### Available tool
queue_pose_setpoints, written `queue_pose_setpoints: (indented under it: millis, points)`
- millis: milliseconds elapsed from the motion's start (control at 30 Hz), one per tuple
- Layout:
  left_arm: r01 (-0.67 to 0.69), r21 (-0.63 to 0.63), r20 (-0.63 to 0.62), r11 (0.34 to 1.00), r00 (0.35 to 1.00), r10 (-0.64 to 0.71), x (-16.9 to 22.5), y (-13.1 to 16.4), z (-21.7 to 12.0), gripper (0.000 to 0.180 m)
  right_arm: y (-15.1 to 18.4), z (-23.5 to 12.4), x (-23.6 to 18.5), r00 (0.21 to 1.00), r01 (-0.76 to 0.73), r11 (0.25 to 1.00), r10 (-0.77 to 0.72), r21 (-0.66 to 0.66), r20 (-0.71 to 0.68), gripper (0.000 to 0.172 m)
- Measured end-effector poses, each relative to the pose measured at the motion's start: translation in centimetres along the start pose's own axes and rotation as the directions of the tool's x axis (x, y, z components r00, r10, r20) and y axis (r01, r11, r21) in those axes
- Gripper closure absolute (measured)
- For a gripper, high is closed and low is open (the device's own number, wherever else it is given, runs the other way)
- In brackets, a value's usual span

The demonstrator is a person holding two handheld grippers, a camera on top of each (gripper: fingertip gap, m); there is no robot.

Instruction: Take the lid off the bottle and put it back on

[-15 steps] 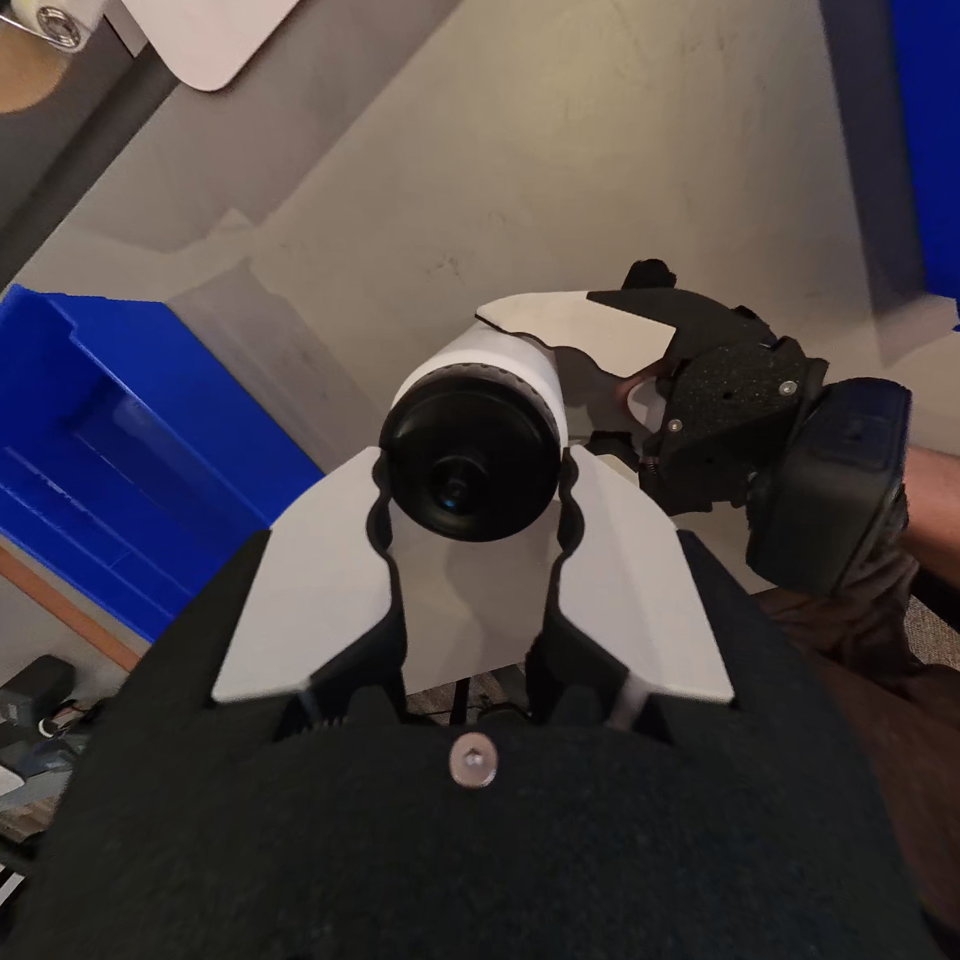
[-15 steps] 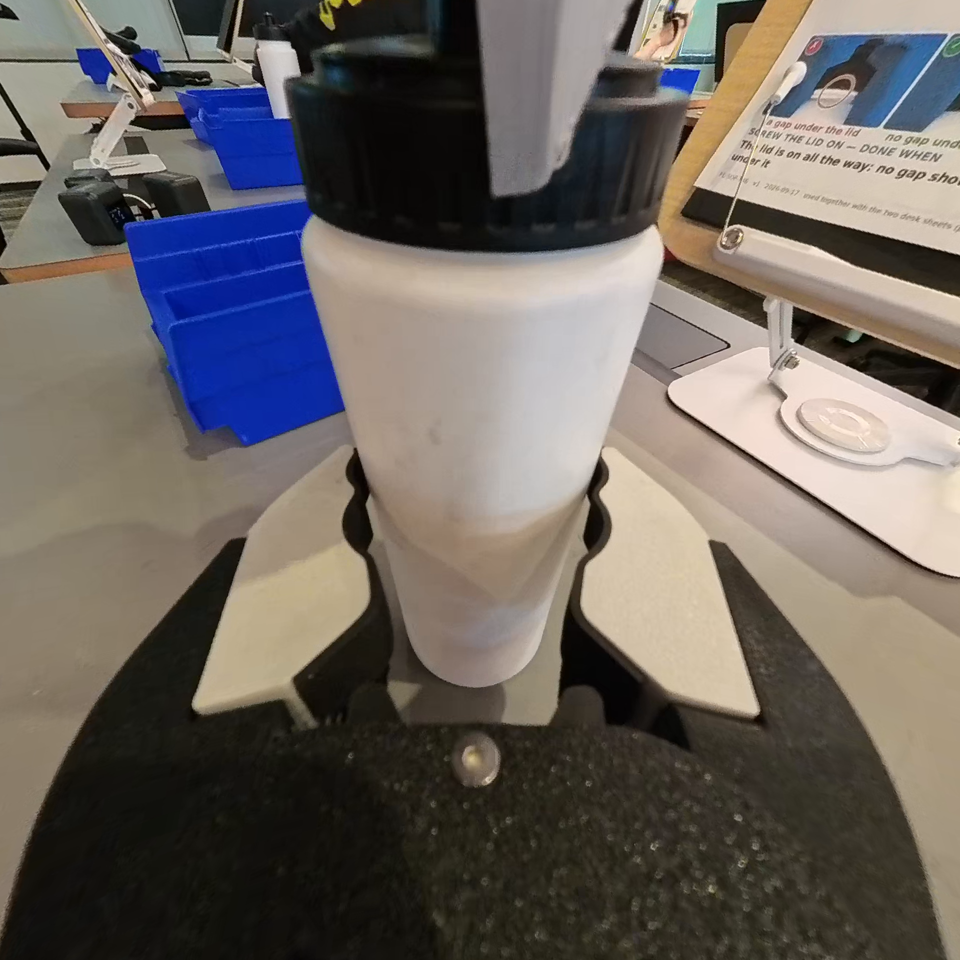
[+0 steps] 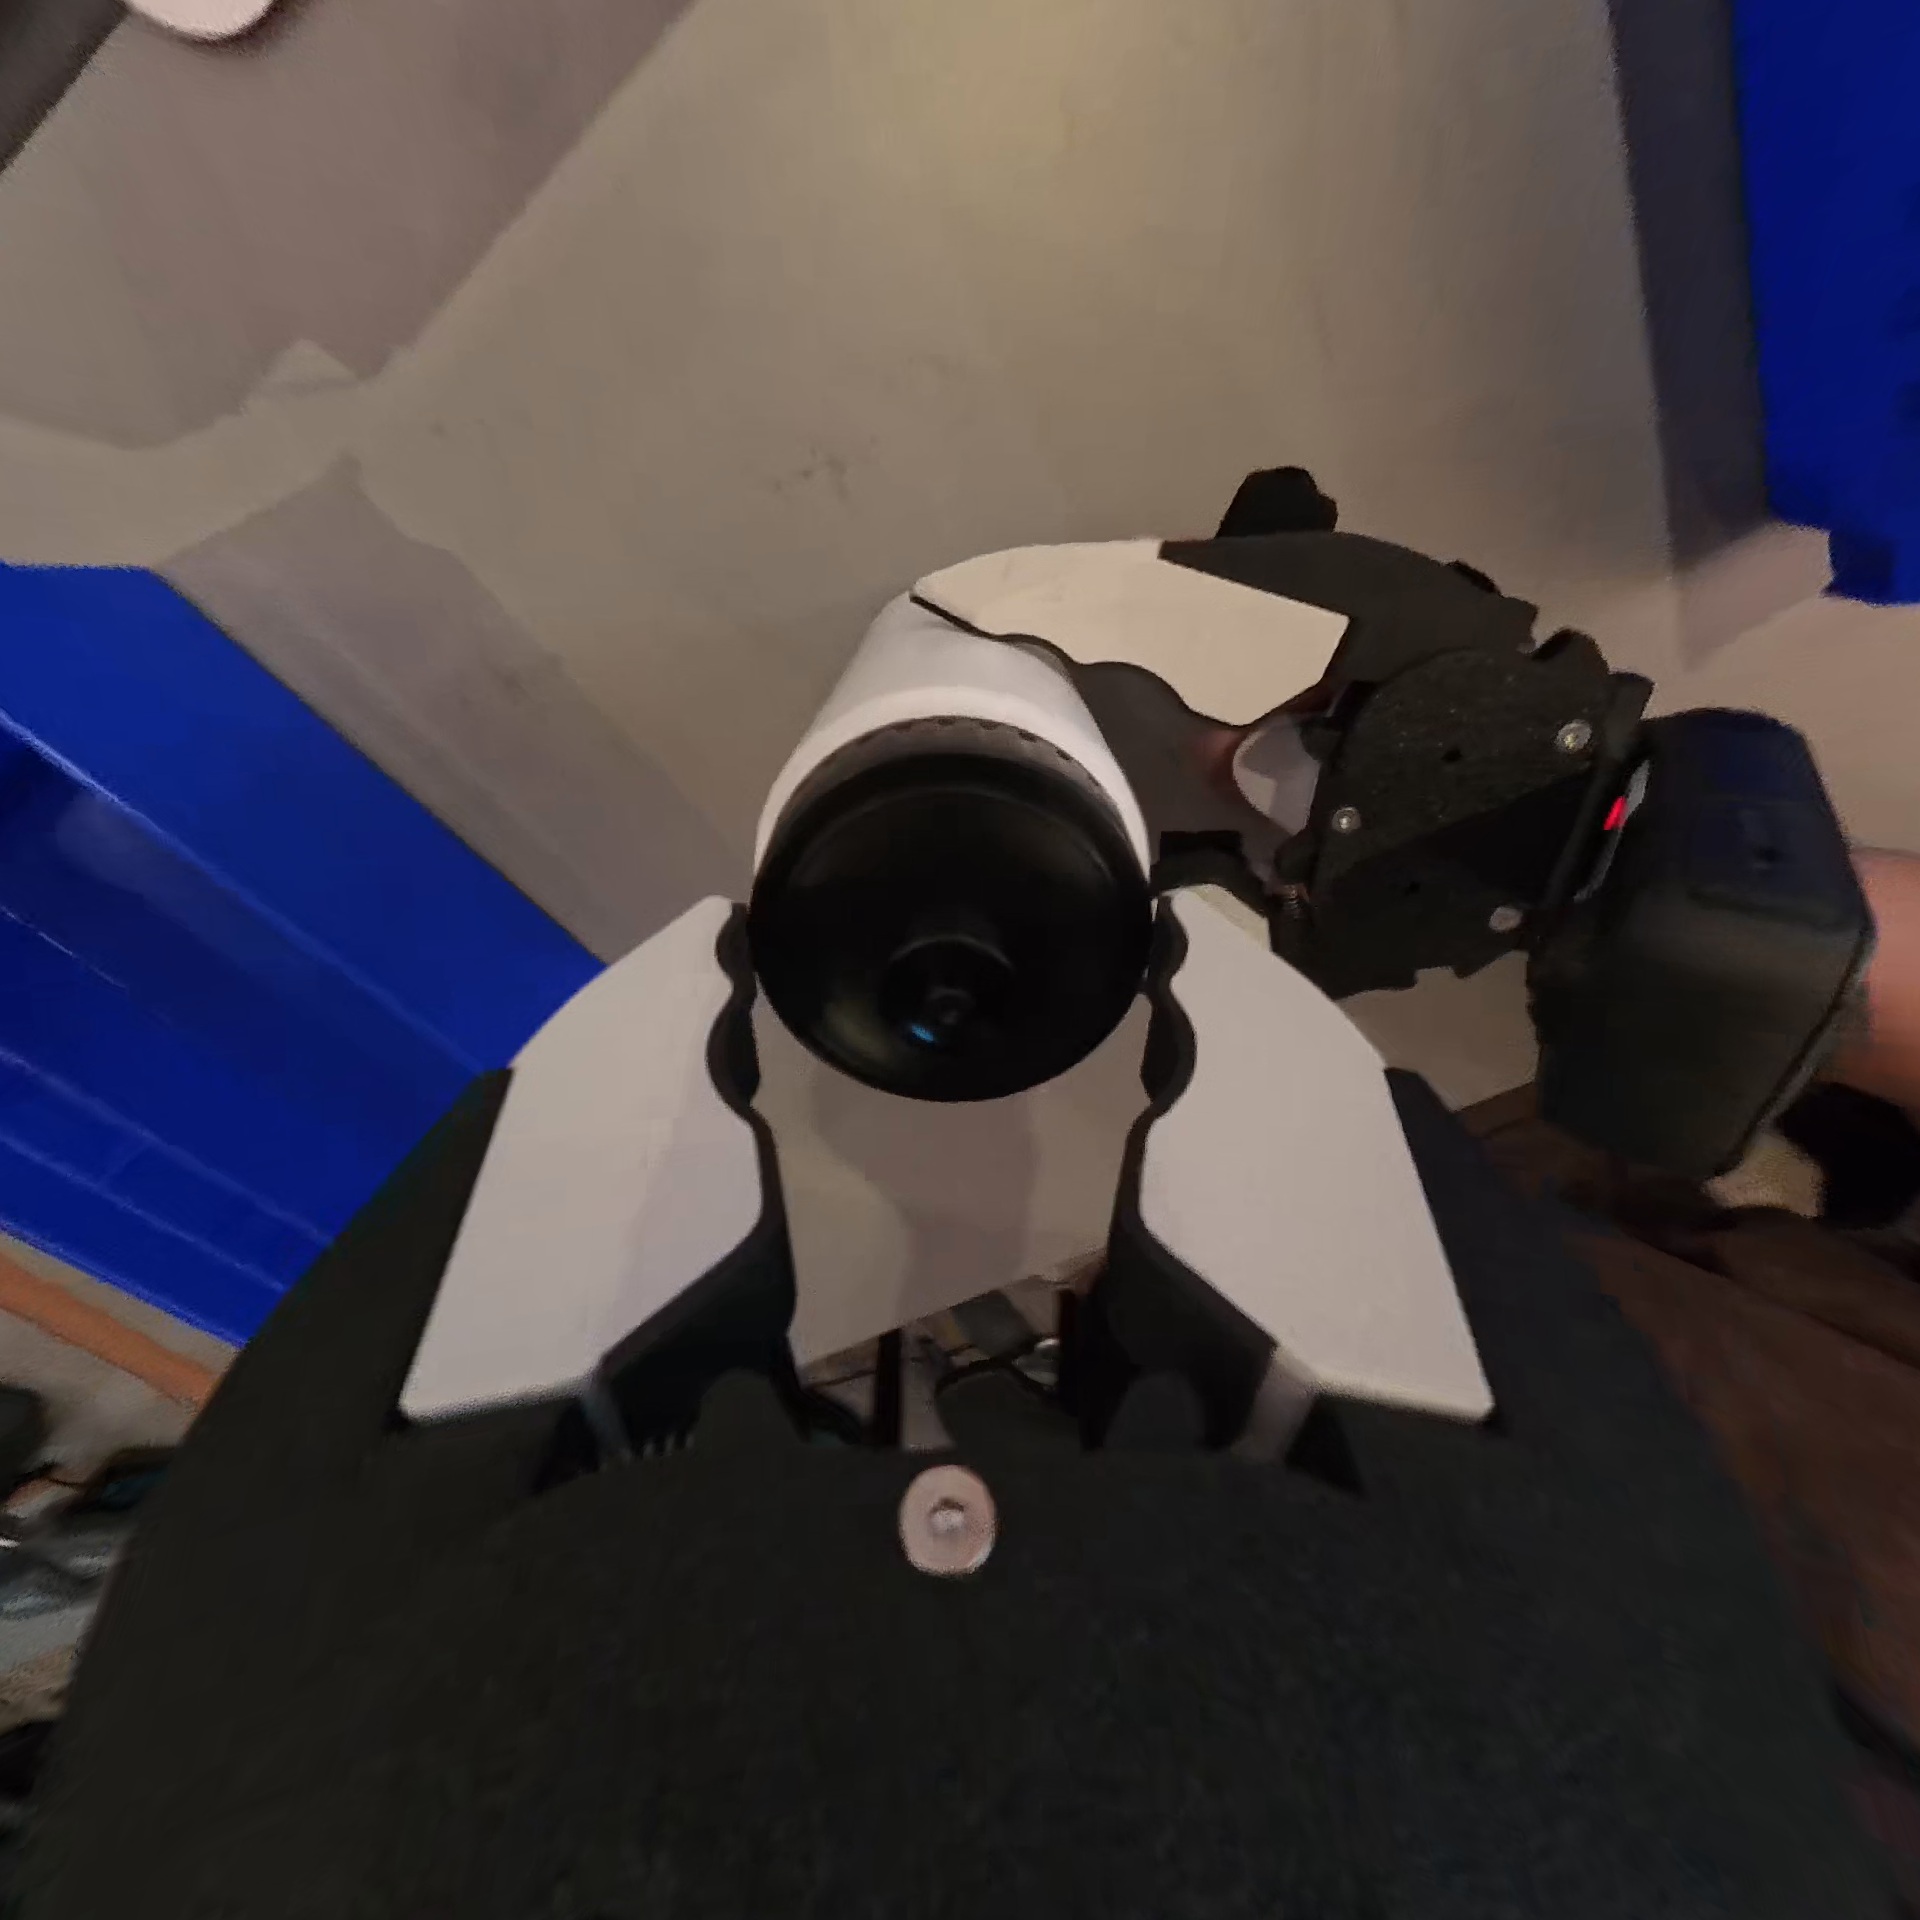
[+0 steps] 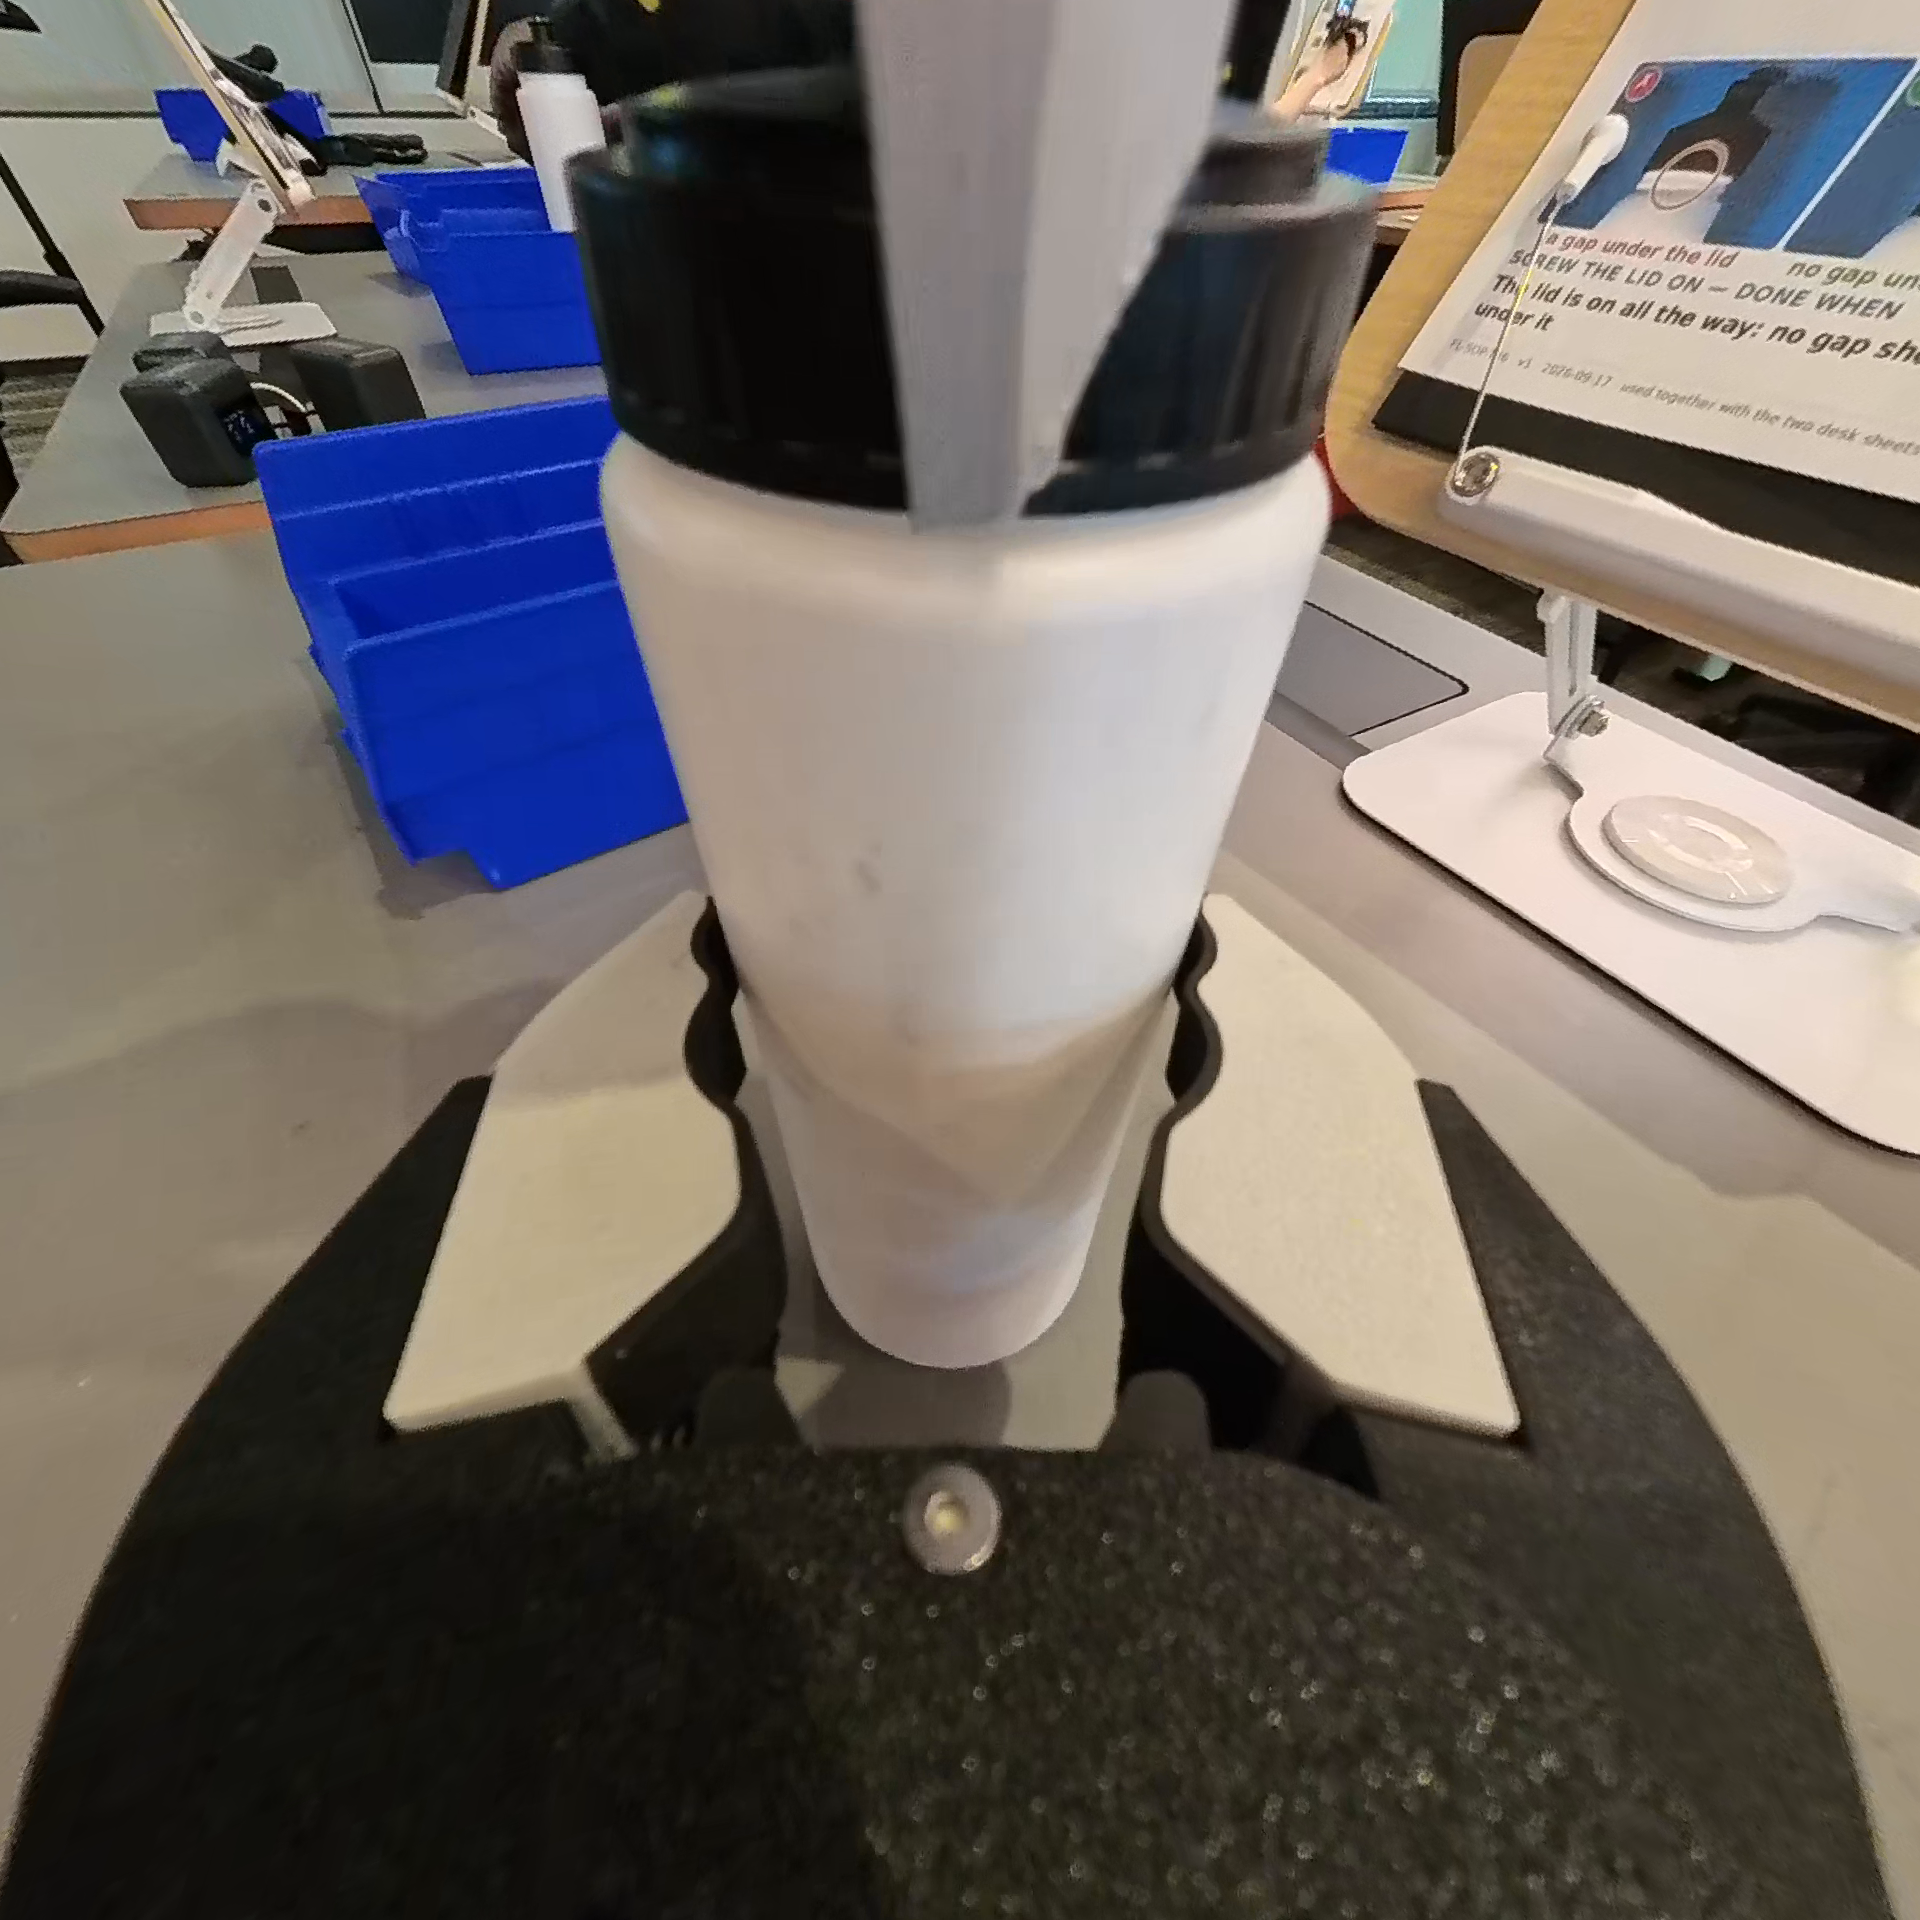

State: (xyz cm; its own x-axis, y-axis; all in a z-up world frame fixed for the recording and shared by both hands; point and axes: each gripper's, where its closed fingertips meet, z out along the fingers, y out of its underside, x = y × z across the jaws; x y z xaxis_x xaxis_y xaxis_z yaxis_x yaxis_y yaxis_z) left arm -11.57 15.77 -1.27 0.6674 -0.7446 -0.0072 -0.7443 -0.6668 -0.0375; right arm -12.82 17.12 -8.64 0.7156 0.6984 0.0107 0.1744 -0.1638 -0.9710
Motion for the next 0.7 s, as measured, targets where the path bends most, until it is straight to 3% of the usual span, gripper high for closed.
queue_pose_setpoints:
  millis: [167, 433, 700]
  points:
    - [-0.229, -0.027, 0.018, 0.973, 0.973, 0.229, 0.16, 0.07, 0.02, 0.108, 0.07, -0.13, 0.03, 1.0, 0.006, 1.0, -0.006, -0.009, 0.01, 0.091]
    - [-0.536, -0.09, 0.053, 0.839, 0.839, 0.542, -0.41, 0.44, 0.18, 0.107, 0.09, -0.07, 0.08, 1.0, 0.006, 1.0, -0.005, -0.002, 0.025, 0.091]
    - [-0.695, -0.089, 0.079, 0.713, 0.709, 0.701, -0.78, 0.54, 0.31, 0.107, 0.13, -0.16, 0.09, 0.999, 0.008, 1.0, -0.008, 0.003, 0.05, 0.092]
